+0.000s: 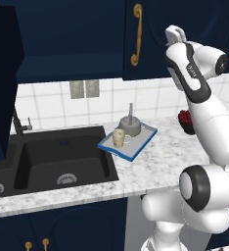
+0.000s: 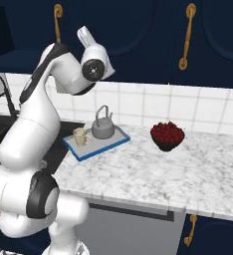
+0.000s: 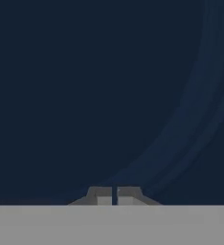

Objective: Pick the kettle from the counter and place it on the tray. Then pick the mug from the cabinet and place it on the tray. Then close the cabinet doors.

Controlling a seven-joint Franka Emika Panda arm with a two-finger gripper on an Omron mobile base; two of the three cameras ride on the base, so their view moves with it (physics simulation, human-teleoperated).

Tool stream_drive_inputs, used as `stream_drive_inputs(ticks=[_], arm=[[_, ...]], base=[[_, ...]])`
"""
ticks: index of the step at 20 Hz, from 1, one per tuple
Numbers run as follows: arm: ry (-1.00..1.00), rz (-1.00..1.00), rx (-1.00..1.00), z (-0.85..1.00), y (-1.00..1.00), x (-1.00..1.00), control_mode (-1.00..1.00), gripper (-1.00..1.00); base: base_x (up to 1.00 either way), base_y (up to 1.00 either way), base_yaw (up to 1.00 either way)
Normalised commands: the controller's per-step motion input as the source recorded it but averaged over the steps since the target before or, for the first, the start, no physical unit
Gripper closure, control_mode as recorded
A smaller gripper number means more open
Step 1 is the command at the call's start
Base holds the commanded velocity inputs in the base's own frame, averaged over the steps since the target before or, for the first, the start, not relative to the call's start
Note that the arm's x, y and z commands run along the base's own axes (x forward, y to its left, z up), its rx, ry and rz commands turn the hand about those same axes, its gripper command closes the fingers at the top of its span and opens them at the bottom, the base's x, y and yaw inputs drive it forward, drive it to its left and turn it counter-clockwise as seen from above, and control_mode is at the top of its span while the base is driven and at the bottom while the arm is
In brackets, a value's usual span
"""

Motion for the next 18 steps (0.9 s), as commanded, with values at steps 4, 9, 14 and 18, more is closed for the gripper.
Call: stream_drive_inputs(ticks=[4, 9, 14, 18], arm=[[0.05, -0.13, 0.0, -0.34, 0.37, 0.95, -1.0, 1.0], [0.16, -0.13, 0.01, -0.18, 0.06, 1.0, -1.0, 1.0], [0.28, -0.08, 0.0, -0.02, -0.09, 0.44, -1.0, 1.0], [0.1, 0.0, 0.0, -0.14, -0.11, -0.11, -1.0, 1.0]], base=[[0.0, 0.0, 0.0], [0.0, 0.0, 0.0], [0.0, 0.0, 0.0], [0.0, 0.0, 0.0]])
